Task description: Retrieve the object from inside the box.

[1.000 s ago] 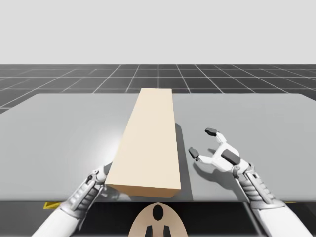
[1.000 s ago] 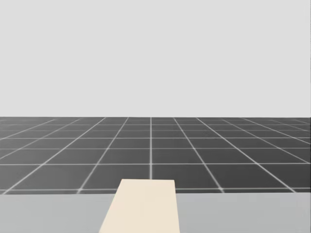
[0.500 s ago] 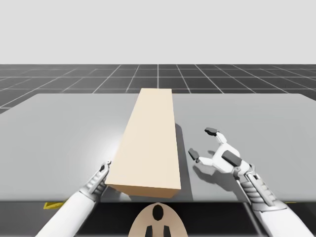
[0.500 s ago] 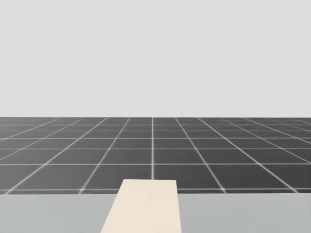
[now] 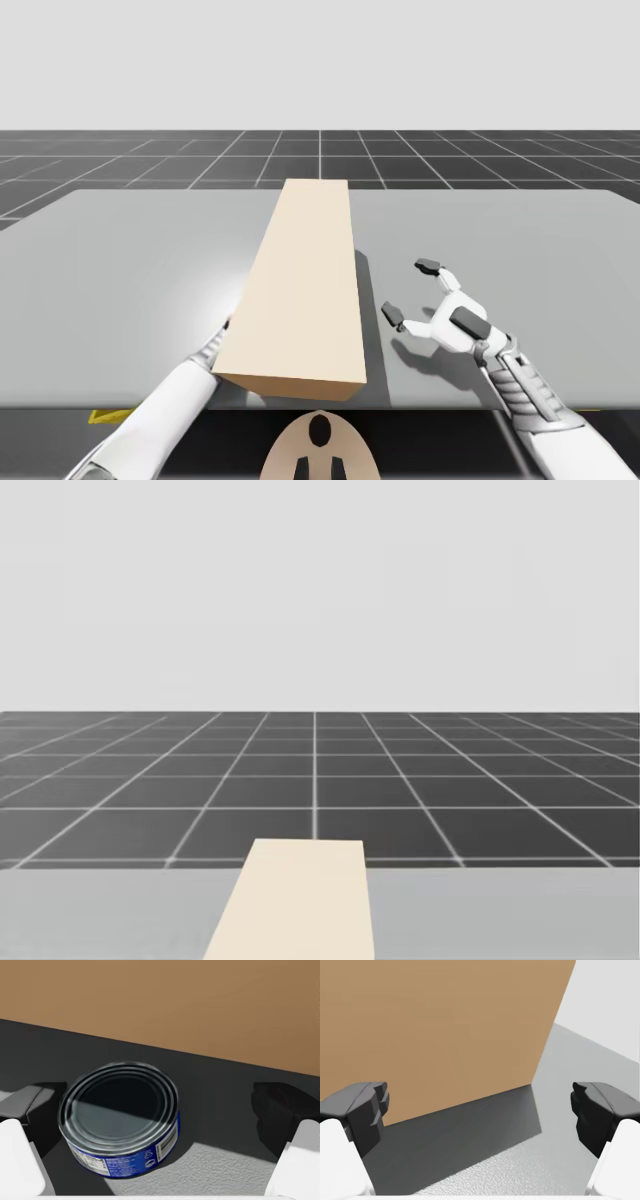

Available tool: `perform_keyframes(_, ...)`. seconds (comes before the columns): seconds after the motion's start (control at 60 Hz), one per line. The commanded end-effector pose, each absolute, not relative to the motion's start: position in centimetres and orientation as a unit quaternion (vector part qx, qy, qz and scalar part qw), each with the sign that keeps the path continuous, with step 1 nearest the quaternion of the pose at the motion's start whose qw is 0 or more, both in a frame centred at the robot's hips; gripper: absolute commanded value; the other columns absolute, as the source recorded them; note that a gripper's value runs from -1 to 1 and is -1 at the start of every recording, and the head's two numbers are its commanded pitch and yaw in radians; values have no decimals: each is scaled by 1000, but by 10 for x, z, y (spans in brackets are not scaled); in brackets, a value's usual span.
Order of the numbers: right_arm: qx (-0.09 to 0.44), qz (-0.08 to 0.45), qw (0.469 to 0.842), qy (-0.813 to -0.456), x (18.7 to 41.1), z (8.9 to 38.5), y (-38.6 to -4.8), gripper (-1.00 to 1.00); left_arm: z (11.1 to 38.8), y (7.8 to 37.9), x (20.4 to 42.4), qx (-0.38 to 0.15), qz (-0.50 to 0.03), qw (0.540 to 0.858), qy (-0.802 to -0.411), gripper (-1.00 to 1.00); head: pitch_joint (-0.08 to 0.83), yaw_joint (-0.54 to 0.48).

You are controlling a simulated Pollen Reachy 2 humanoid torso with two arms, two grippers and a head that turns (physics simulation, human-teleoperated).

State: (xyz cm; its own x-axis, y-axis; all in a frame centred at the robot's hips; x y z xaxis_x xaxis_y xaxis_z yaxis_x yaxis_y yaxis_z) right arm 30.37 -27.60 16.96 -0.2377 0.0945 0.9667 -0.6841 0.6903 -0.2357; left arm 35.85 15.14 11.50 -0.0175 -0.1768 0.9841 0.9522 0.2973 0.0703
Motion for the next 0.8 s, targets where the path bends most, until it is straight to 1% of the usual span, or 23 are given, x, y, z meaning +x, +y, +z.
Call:
perform_keyframes(0.017,206,336,581,-712,303,169,-275,-1000,106,150,364,-363,-483,601,-523,-890,-3,-10)
perform_keyframes(0.033,206,336,581,-712,303,169,-275,-1000,107,150,366,-360,-484,601,-524,177,-2,-11)
perform_keyframes(0.05,205,336,581,-712,303,169,-275,-1000,107,151,366,-362,-484,602,-523,911,-1,-11)
perform_keyframes(0.067,205,336,581,-713,303,169,-275,-1000,107,151,367,-362,-484,601,-523,986,0,-12)
perform_keyframes(0.35,202,337,579,-714,302,170,-274,-1000,112,158,374,-355,-484,605,-523,1000,6,-15)
perform_keyframes(0.467,201,336,578,-716,302,171,-275,-1000,118,171,376,-348,-479,607,-530,1000,3,-17)
perform_keyframes(0.55,201,336,577,-717,302,171,-275,-1000,123,184,376,-339,-472,610,-538,1000,3,-16)
perform_keyframes(0.8,200,334,575,-719,302,173,-277,-1000,137,242,365,-306,-438,622,-572,1000,-2,-15)
